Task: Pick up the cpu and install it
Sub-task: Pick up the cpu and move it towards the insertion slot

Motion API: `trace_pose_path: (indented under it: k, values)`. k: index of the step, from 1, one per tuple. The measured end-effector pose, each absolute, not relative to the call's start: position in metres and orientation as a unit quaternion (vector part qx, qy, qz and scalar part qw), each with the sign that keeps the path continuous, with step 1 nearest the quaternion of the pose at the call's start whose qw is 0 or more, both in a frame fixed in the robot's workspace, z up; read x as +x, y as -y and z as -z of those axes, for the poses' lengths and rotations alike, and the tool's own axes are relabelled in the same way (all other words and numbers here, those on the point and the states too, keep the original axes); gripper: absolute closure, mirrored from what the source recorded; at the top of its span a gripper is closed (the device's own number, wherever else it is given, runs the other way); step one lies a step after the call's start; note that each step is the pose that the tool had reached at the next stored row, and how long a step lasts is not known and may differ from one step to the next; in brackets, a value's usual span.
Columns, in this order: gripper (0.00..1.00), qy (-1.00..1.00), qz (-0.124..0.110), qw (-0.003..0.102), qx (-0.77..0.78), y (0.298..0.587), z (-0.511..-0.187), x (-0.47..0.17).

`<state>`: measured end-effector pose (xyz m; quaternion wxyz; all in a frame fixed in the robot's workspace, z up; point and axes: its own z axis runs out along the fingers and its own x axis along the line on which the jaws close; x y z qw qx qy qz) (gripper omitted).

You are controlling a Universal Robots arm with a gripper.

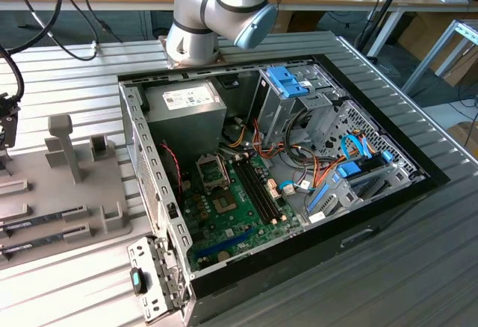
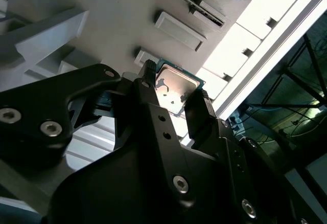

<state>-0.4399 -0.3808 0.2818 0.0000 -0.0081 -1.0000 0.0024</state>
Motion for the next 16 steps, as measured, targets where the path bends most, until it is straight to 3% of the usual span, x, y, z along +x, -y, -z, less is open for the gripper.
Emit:
trace_pose_path:
  k: [16]
  values:
    - [0.53, 1.0, -0.002, 0.0, -0.008, 0.381, -0.298, -0.439]
